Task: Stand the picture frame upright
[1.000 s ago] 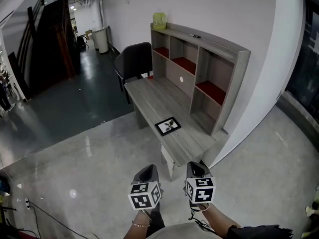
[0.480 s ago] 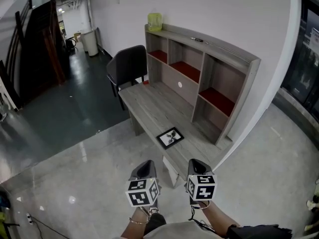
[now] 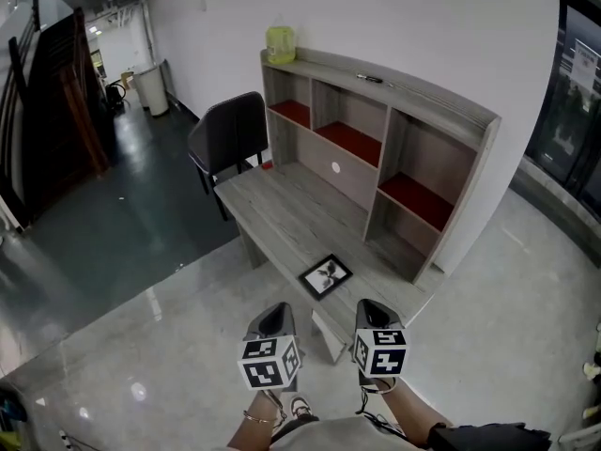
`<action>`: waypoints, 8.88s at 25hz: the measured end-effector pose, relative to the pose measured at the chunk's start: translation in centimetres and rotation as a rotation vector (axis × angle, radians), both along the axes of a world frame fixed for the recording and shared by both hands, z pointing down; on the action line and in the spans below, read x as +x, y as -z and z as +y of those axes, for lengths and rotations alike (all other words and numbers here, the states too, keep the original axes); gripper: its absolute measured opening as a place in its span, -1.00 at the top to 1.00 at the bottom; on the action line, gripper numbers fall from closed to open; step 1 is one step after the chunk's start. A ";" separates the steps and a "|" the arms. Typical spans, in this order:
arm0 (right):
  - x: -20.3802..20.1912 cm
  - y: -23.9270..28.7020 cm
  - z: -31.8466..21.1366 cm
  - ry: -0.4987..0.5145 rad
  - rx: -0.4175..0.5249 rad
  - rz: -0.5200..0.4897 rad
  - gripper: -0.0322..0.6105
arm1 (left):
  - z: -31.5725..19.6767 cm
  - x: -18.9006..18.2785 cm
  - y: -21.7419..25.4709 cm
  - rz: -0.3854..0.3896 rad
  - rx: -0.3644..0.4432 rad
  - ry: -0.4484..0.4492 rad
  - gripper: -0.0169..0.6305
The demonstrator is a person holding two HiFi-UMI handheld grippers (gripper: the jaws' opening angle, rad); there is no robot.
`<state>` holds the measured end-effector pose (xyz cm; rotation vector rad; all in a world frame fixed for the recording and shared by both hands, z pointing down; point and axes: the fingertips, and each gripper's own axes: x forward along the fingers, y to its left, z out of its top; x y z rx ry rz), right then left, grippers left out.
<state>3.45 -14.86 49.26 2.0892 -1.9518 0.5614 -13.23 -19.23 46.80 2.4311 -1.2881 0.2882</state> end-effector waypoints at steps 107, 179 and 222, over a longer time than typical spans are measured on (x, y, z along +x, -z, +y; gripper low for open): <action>10.2 -22.5 -14.8 -0.354 -0.449 -0.241 0.80 | -21.0 16.5 -26.8 -0.511 -0.487 -0.858 0.54; 10.9 -9.7 -16.7 -0.294 -0.185 -0.107 0.80 | -22.2 14.7 -11.6 -0.147 -0.291 -0.577 0.72; 14.3 2.4 -22.3 -0.284 0.031 -0.055 0.80 | -29.7 19.5 5.7 -0.006 0.014 -0.551 0.72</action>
